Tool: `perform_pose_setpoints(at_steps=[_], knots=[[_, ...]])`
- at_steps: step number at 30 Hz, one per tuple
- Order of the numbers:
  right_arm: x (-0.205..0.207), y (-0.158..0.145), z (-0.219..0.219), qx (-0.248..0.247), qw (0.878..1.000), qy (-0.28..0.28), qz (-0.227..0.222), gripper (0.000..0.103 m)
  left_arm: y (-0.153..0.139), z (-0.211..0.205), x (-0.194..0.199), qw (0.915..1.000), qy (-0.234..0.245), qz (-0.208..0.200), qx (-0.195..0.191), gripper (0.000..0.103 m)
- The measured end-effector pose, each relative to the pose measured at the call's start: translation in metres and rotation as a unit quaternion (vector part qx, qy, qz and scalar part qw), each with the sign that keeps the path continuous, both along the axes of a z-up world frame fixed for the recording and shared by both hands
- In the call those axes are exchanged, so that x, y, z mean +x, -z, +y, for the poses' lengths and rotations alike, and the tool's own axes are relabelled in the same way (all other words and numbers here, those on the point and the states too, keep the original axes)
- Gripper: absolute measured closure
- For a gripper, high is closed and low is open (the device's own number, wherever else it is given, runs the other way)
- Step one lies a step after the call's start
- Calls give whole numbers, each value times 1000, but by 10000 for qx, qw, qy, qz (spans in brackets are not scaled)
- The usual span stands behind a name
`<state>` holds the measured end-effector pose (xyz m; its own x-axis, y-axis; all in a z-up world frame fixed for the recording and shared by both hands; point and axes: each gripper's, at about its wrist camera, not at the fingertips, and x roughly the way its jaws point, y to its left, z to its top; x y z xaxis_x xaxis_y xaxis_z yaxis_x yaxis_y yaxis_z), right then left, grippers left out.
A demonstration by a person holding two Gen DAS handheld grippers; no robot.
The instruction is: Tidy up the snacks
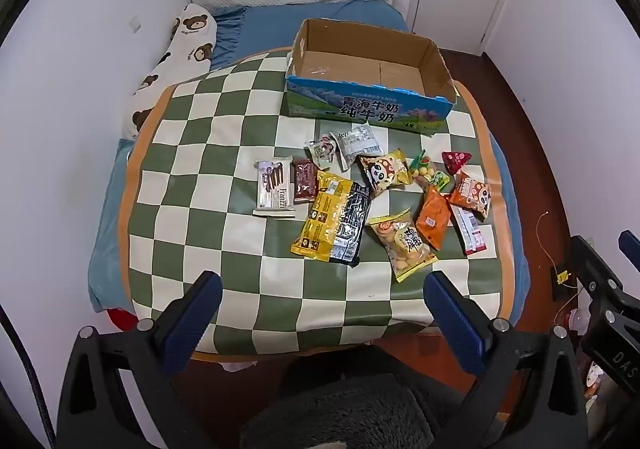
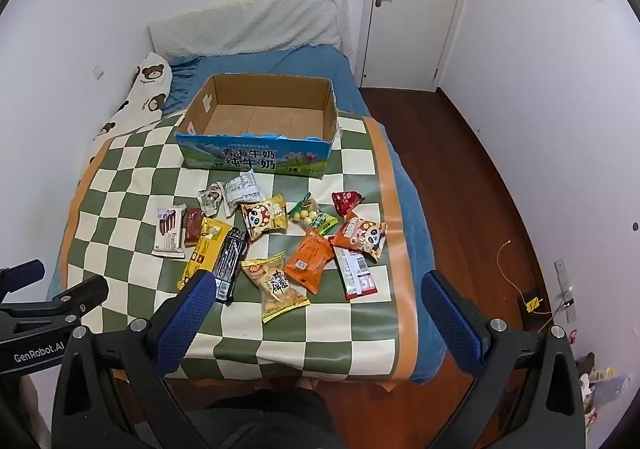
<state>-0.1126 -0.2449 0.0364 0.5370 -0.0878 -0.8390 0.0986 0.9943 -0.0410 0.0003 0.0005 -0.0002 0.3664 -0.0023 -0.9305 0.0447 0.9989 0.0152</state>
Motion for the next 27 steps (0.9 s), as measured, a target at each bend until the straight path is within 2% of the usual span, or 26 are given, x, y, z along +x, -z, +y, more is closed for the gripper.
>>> perform_pose_setpoints(at_steps=[27], knots=[[4,5,4,-57,9999,23,105,0,-2,-3,4,9999,53,-88,15,0]])
